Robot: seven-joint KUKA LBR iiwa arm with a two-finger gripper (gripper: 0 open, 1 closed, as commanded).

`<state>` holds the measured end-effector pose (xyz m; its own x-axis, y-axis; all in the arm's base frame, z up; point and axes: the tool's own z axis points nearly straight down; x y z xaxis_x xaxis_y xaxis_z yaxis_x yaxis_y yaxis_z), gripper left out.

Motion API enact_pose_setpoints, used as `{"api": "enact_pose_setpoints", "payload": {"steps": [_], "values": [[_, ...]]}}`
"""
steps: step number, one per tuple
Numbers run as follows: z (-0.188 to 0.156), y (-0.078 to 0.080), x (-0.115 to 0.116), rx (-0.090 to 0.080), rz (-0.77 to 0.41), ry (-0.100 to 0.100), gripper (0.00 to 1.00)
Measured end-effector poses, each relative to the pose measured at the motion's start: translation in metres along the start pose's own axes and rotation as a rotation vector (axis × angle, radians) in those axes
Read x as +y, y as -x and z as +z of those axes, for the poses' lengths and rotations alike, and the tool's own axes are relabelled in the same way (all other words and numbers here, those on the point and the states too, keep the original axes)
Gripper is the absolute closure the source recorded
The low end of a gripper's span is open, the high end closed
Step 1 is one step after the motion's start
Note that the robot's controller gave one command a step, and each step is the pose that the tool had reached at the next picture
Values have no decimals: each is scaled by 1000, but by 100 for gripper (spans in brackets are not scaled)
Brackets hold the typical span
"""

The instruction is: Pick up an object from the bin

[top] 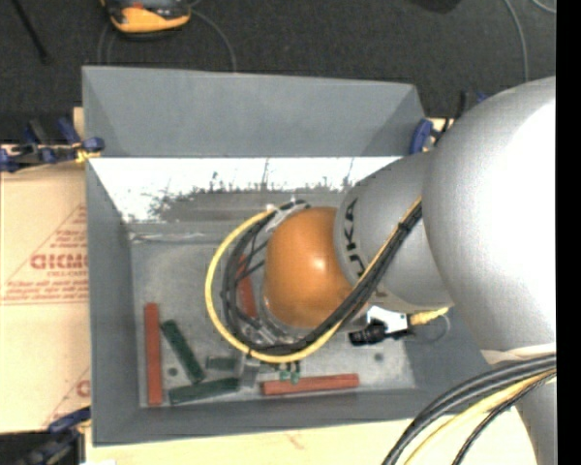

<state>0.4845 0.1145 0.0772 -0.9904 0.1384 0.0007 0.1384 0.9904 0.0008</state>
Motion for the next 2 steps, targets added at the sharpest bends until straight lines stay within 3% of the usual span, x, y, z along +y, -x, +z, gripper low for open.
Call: {"api": "enact_pose_setpoints", "payload": {"steps": [1, 2], "values": [[-51, -7, 0, 5, 0, -2, 100], [-82, 6, 31, -5, 43, 1, 100]]}}
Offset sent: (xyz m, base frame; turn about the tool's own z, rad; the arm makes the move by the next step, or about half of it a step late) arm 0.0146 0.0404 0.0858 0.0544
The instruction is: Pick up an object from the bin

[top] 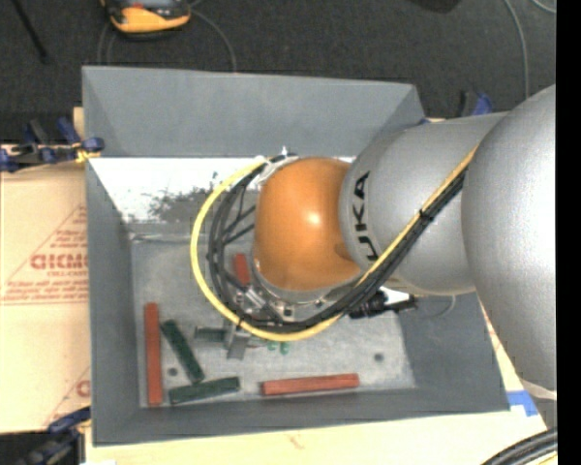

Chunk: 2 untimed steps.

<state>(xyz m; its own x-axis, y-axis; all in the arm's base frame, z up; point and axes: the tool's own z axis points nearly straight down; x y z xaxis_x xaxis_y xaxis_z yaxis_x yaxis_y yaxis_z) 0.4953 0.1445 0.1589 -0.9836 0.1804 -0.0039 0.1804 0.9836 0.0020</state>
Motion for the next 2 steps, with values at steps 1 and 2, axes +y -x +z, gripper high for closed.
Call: {"api": "enact_pose_setpoints", "payload": {"steps": [1, 2], "values": [[-21, -4, -4, 2, 2, 1, 100], [-92, -3, -1, 2, -11, 0, 100]]}}
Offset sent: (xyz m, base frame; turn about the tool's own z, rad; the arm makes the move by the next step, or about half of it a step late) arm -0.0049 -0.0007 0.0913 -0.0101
